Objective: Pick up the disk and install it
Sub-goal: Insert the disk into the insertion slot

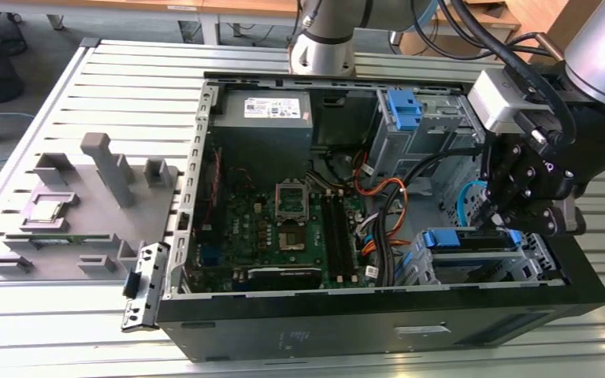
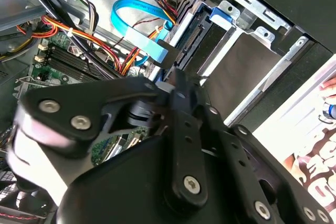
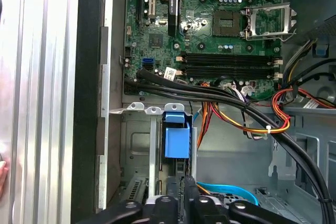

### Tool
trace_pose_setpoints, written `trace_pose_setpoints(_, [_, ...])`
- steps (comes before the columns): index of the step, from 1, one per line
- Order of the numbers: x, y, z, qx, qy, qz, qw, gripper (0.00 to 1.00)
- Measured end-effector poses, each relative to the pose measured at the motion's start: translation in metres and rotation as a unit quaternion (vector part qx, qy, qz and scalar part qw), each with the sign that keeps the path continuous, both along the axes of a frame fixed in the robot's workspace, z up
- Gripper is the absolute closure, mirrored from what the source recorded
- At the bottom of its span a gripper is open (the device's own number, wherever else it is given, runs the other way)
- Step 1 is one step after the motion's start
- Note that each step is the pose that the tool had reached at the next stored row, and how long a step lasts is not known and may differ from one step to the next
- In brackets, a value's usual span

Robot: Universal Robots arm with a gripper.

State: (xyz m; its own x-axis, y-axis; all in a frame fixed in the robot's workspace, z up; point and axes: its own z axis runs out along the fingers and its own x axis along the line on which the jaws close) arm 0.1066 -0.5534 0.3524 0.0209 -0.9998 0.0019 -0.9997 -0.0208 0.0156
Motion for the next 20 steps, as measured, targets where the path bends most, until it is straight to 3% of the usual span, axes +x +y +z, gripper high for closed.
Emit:
trace_pose_setpoints(2, [0.0000, 0.0000, 0.0000, 0.0000, 0.0000, 0.000, 1.0000, 0.89])
trace_pose_setpoints(20, [0.0006, 0.0000, 0.0008, -0.0001, 0.0011, -0.001, 1.0000, 0.89])
